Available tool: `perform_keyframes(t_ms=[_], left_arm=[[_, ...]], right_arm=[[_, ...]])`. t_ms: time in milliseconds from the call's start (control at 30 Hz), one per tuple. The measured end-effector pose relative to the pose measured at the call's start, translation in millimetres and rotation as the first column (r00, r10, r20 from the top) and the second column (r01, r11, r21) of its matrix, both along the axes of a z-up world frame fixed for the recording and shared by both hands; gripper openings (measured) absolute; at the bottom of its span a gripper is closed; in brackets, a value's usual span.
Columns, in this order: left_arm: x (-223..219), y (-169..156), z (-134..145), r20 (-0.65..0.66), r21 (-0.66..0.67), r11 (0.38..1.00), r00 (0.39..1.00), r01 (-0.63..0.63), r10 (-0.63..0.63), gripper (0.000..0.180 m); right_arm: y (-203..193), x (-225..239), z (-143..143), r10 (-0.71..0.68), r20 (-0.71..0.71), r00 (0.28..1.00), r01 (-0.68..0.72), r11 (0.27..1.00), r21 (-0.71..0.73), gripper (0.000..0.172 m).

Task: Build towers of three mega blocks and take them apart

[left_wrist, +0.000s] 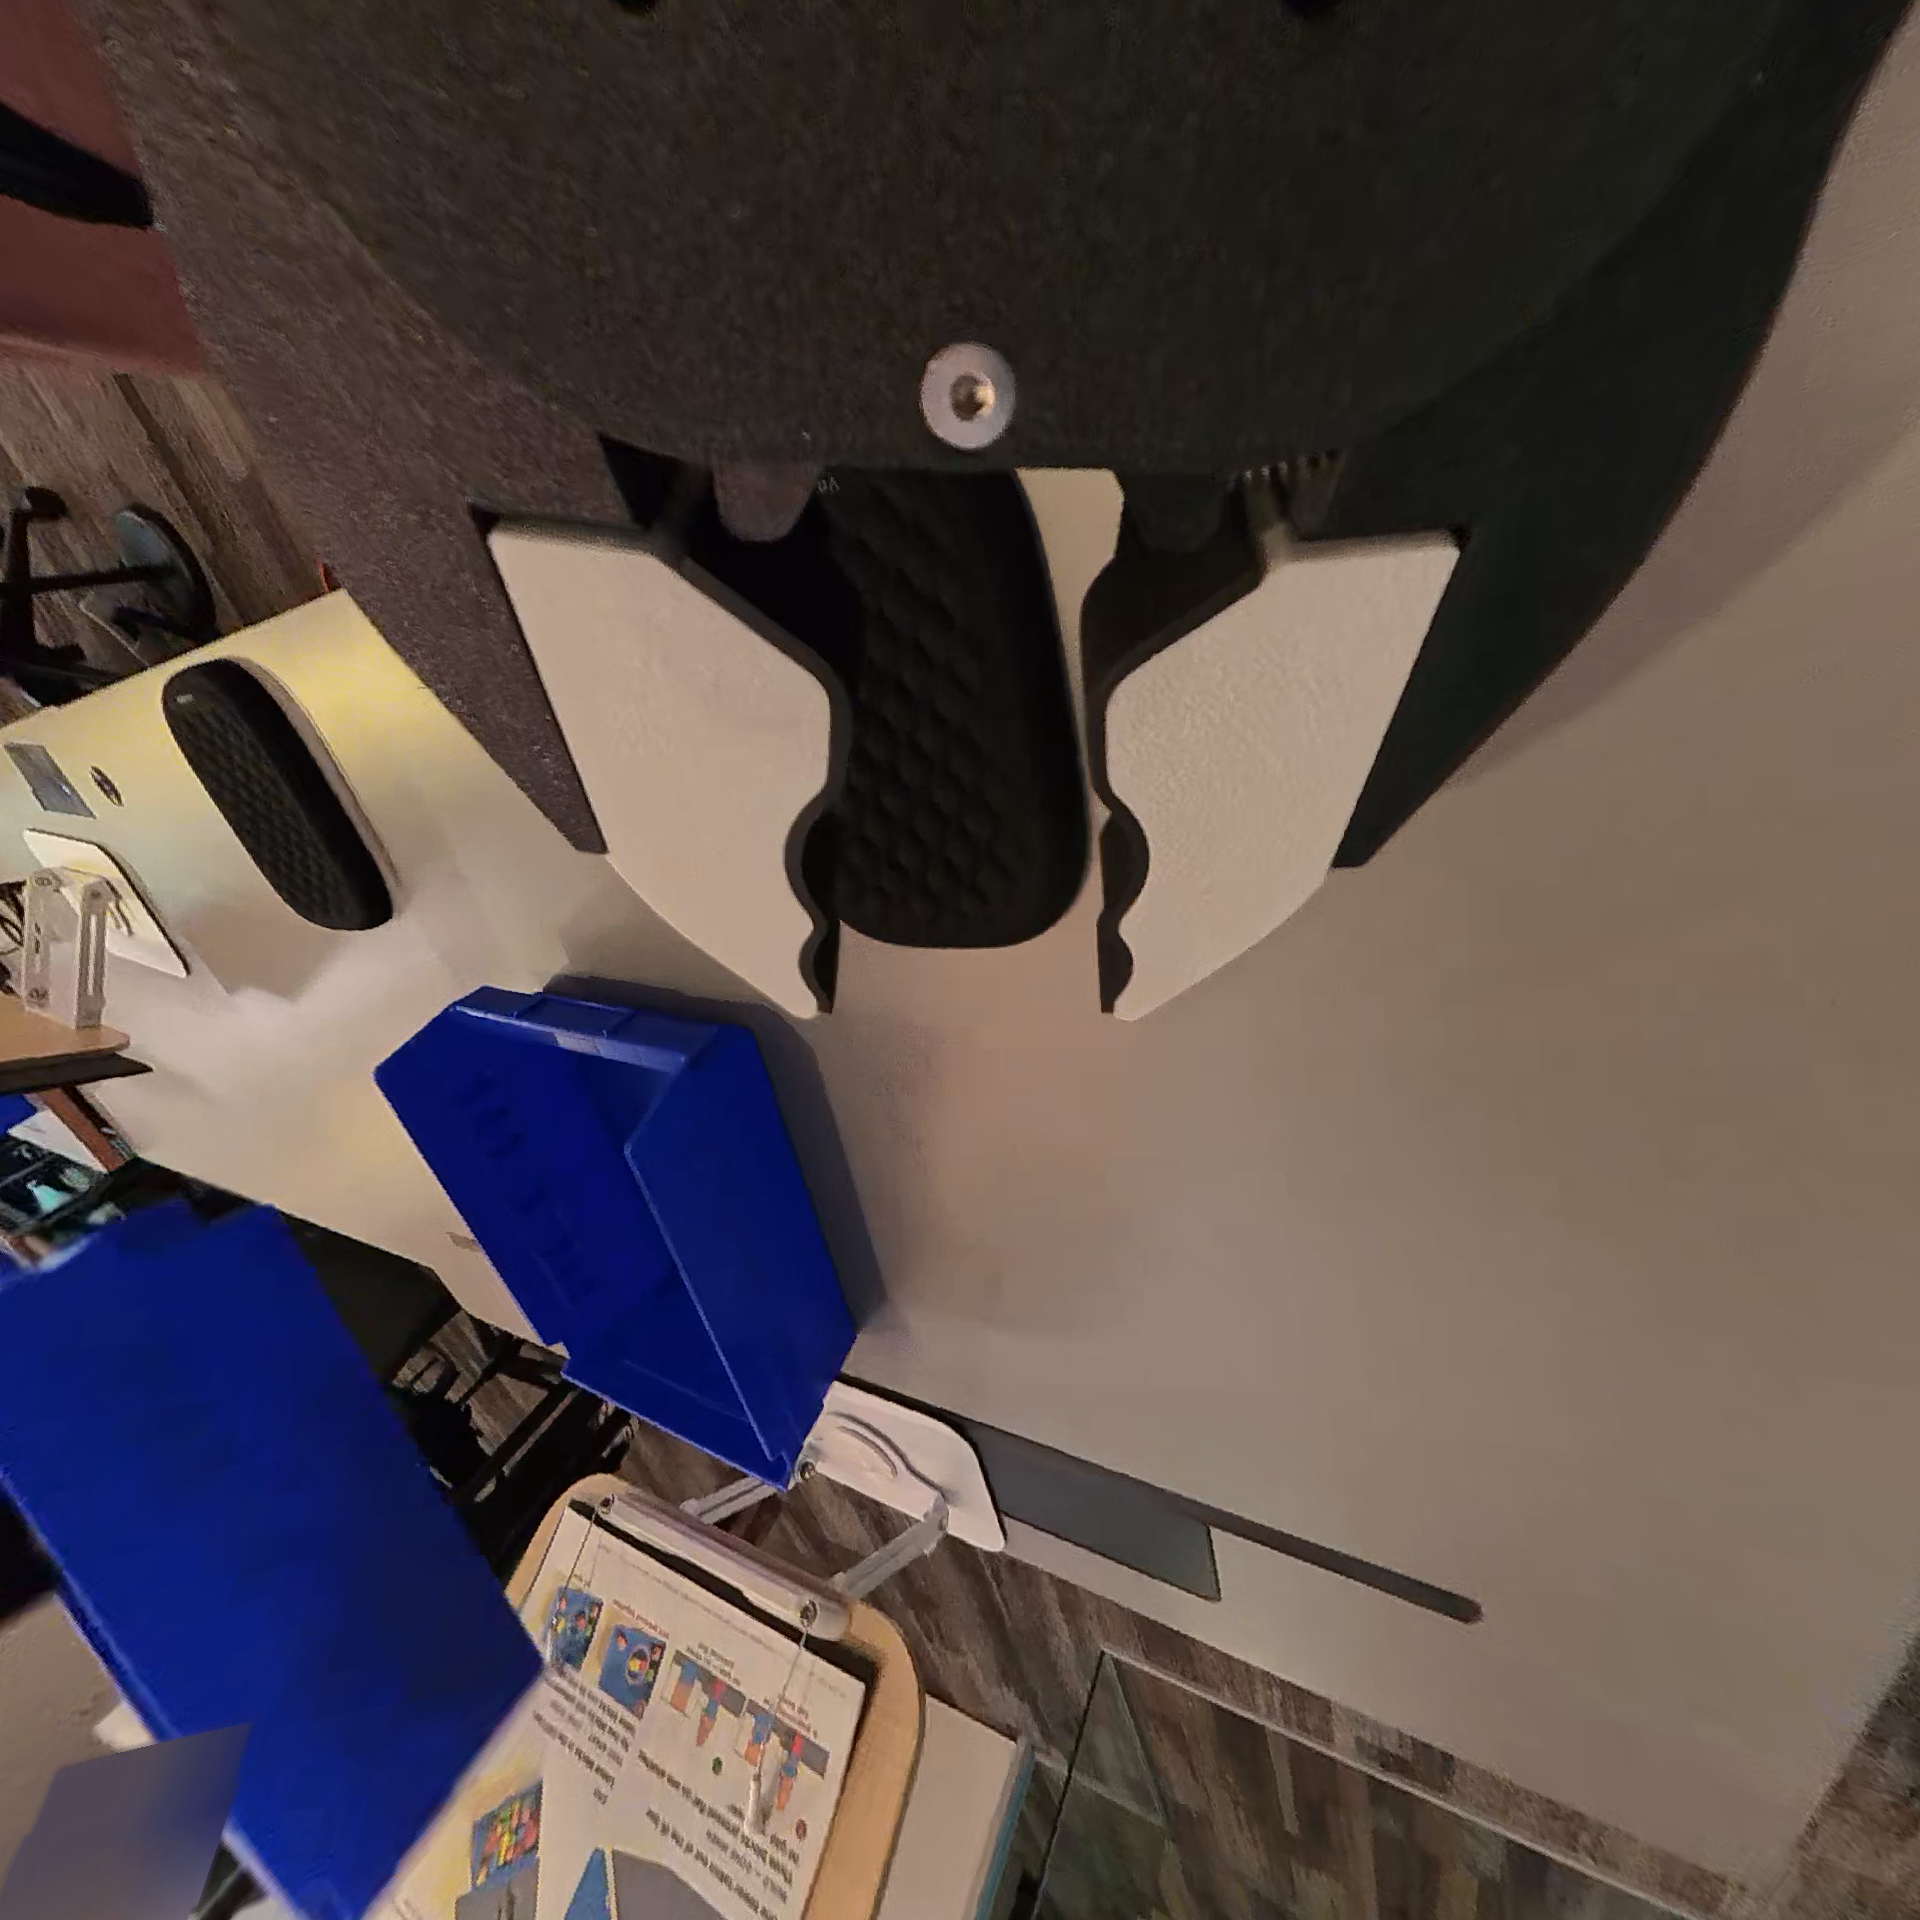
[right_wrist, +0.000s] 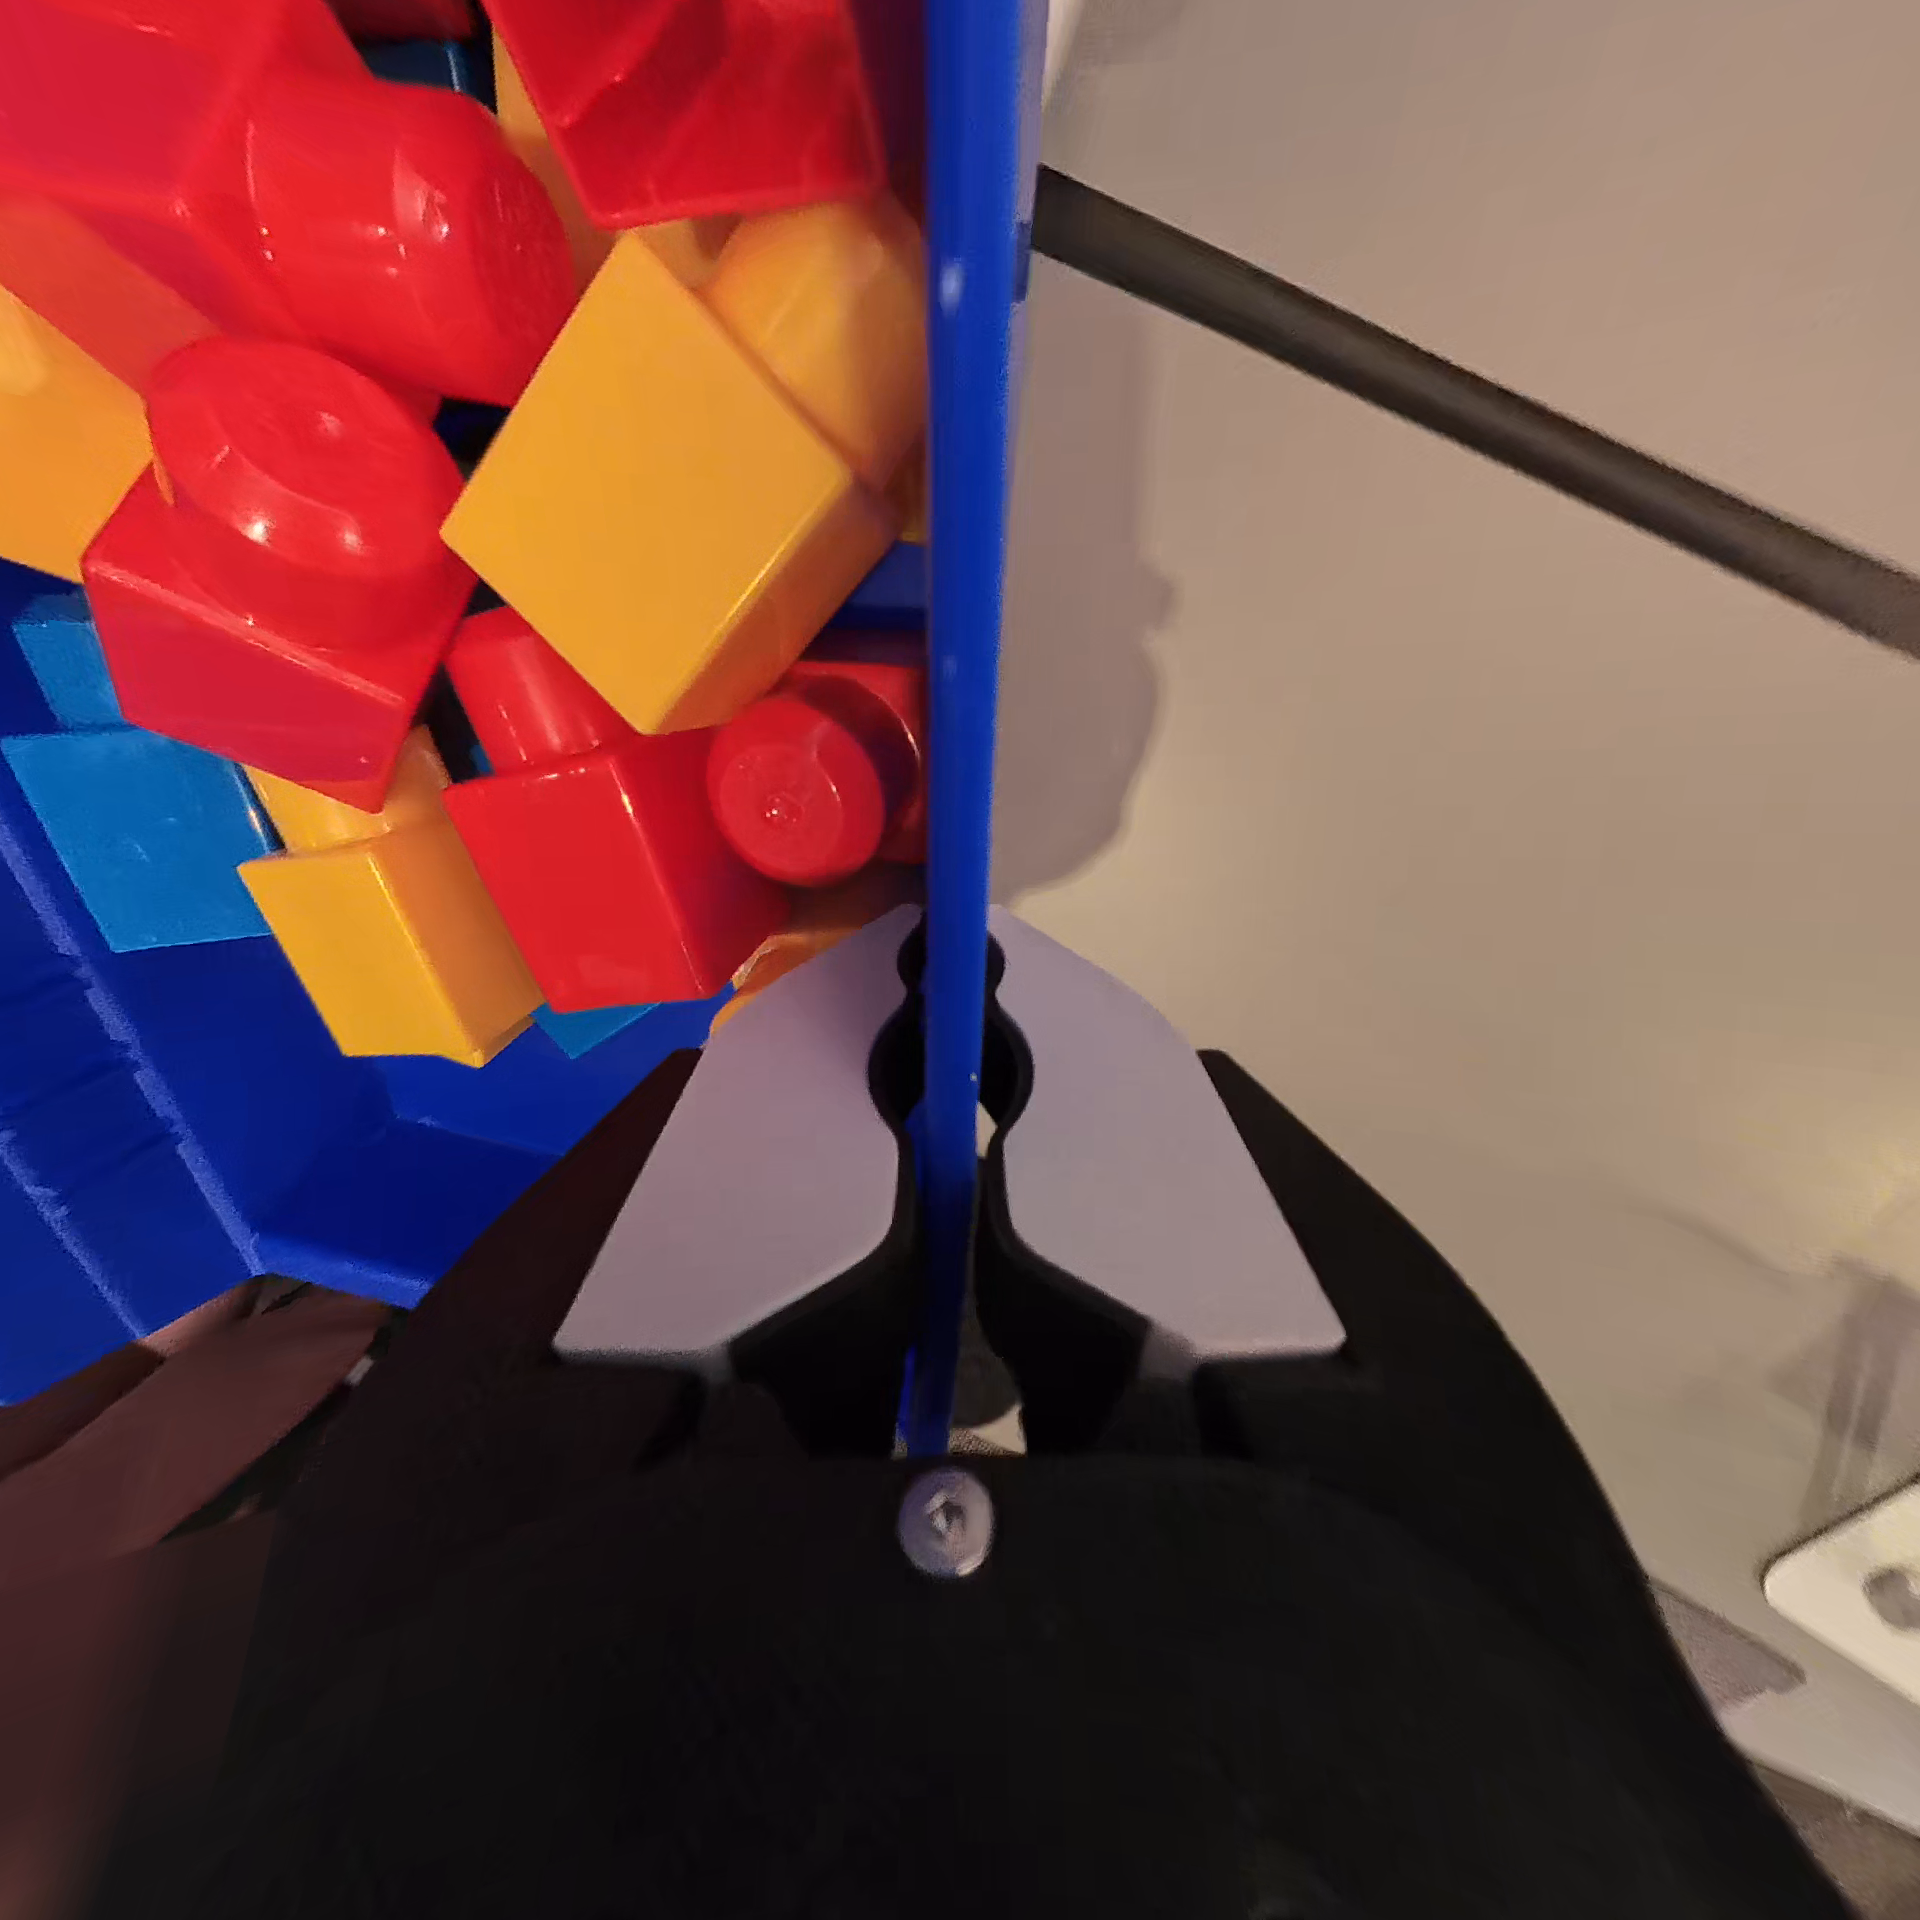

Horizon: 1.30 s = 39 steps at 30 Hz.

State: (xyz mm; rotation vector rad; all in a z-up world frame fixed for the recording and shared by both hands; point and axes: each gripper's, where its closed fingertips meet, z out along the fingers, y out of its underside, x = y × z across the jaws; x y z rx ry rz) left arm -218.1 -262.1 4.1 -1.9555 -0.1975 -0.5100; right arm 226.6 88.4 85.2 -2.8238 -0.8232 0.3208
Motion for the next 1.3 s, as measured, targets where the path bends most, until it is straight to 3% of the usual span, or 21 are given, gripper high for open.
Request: perform_keyframes(t_ms=[233,433,700,833,967,1000,1100,1200,1300], left_arm=[[8,-11,-4,-0.048,-0.064,0.997,0.998,0.037,-0.041,0.05],[-10,-35,-13,-0.039,-0.099,0.995,0.999,0.001,-0.005,0.052],[-35,-45,-26,0.047,-0.08,0.996,0.998,-0.04,0.044,0.051],[-41,-25,-33,0.088,-0.059,0.996,0.993,-0.068,0.073,0.051],[-38,13,-34,0.092,-0.034,0.994,0.99,-0.1,0.102,0.054],[-36,24,-35,0.075,-0.041,0.993,0.991,-0.107,0.11,0.057],[-30,56,-44,-0.008,-0.08,0.988,0.991,-0.131,0.131,0.065],[-26,82,-60,-0.087,-0.136,0.978,0.985,-0.157,0.146,0.07],[-22,102,-87,-0.117,-0.227,0.96,0.984,-0.161,0.137,0.07]], right_arm=[[-38,-203,-25,0.251,-0.09,0.964,-0.259,0.961,-0.095,0.006],[-69,-320,-69,0.373,-0.085,0.924,-0.381,0.918,-0.11,0.006],[-83,-379,-152,0.308,-0.084,0.948,-0.318,0.936,-0.15,0.007],[-86,-381,-189,0.243,-0.044,0.969,-0.247,0.954,-0.168,0.006],[-86,-376,-207,0.189,0.006,0.982,-0.186,0.972,-0.141,0.007],[-86,-376,-209,0.169,0.0,0.986,-0.167,0.976,-0.137,0.014],[-80,-380,-198,0.173,-0.053,0.983,-0.176,0.983,-0.054,0.012],[-64,-383,-156,0.253,-0.085,0.964,-0.239,0.96,0.146,0.028],[-63,-370,-98,0.339,-0.075,0.938,-0.292,0.888,0.355,0.061]])
